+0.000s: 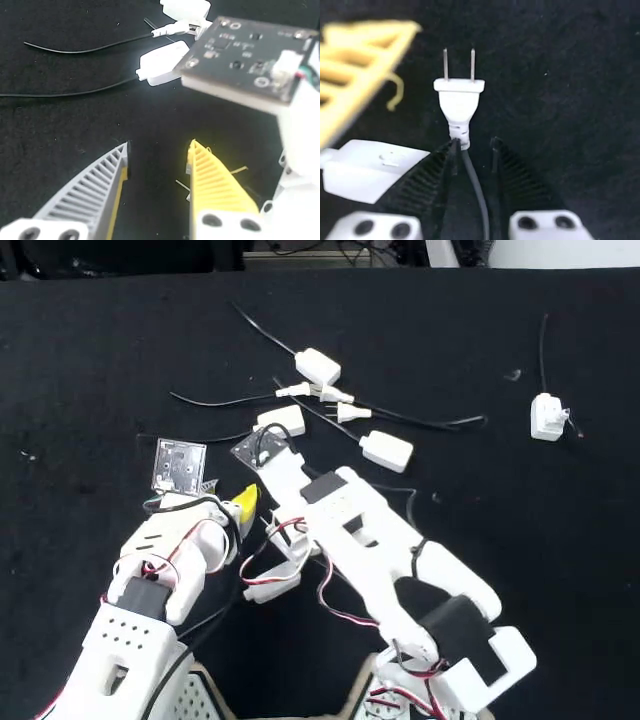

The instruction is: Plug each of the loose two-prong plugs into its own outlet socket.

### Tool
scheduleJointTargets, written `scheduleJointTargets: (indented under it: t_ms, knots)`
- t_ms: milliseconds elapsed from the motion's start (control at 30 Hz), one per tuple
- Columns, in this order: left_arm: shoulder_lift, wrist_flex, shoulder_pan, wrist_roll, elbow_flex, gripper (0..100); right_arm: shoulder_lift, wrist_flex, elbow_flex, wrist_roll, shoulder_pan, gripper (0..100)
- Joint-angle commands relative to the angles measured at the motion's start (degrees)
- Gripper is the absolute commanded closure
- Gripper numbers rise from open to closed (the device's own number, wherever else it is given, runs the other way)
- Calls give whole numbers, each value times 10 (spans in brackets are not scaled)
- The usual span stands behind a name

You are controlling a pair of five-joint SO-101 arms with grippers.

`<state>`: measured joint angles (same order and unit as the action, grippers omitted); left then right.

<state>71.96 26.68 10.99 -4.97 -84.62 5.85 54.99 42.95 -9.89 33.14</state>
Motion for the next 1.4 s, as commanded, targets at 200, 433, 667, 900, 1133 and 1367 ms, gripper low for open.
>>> scheduleJointTargets:
  t_ms: [200, 433, 667, 900, 1133, 1367]
  knots:
    - [6, 1, -21, -4, 10, 805, -2, -57, -5, -2, 18, 896]
    - [10, 3, -22, -4, 10, 805, -3, -57, -3, -2, 21, 892]
    - [11, 3, -22, -4, 11, 805, -3, -34, -2, -2, 41, 815]
    - [11, 3, -30, -4, 11, 805, -3, -46, -2, -2, 63, 808]
    - [11, 2, -30, -4, 11, 805, -56, -33, -9, -39, 7, 815]
    - [11, 1, -33, -4, 11, 805, -78, -17, -39, -39, 13, 964]
